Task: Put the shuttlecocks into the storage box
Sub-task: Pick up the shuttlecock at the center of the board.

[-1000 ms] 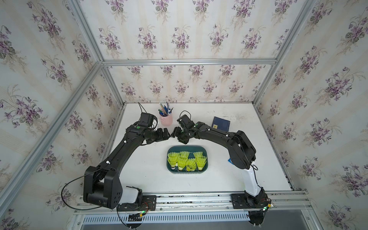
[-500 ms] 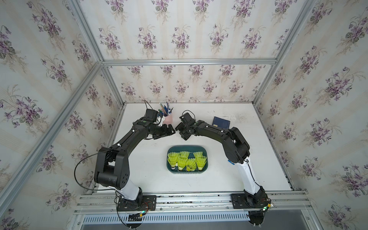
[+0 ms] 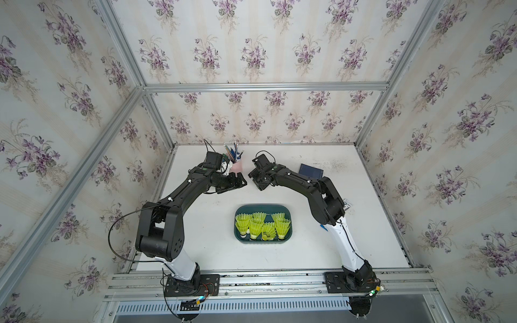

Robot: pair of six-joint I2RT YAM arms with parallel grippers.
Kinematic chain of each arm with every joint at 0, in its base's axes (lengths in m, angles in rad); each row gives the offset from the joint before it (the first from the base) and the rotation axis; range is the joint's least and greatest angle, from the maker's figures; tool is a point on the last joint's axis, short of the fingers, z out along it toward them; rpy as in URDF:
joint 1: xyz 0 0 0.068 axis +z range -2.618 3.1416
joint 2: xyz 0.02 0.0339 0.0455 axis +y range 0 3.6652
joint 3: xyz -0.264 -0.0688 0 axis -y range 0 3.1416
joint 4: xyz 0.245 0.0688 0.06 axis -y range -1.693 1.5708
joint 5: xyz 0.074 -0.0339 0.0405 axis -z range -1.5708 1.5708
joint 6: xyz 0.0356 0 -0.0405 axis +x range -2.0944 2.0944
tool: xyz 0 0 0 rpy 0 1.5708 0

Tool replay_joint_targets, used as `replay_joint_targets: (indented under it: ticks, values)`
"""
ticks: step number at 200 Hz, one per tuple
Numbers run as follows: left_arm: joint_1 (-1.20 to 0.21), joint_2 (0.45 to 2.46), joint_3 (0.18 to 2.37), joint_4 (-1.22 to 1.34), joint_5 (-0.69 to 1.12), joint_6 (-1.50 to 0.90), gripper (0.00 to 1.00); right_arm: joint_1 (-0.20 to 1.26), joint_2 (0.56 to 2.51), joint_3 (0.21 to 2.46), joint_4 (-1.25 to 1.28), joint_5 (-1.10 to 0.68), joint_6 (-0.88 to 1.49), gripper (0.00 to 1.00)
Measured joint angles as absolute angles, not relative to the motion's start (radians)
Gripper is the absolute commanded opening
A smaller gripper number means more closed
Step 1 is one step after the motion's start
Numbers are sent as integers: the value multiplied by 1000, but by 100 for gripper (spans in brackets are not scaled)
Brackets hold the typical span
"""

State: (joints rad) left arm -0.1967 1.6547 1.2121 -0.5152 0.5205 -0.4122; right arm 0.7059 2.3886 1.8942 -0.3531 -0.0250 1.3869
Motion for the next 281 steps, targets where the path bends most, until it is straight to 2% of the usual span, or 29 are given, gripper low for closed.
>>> replay_joint_targets:
  ticks: [18, 33, 62, 127, 151, 209, 242, 281]
  values:
    - [-195, 1657, 1216, -514, 519, -413, 92, 706, 2401, 1913, -359, -4, 1398, 60]
    - [-192, 1658, 1221, -513, 519, -413, 92, 705, 2413, 1930, -362, 22, 1414, 55]
    - [-189, 1657, 1223, -513, 514, -413, 92, 702, 2472, 2022, -380, 61, 1433, 54]
    - [-184, 1638, 1222, -513, 509, -413, 91, 701, 2560, 2131, -382, 110, 1462, 36]
    - [-180, 1637, 1222, -514, 508, -413, 91, 701, 2566, 2136, -382, 114, 1455, 37]
    - [-177, 1637, 1210, -513, 511, -419, 90, 696, 2552, 2125, -392, 112, 1376, 33]
    - [-177, 1638, 1203, -513, 520, -420, 89, 675, 2477, 2041, -450, 111, 1290, 22]
    - [-181, 1638, 1171, -511, 542, -432, 88, 653, 2365, 1908, -512, 107, 1145, 22]
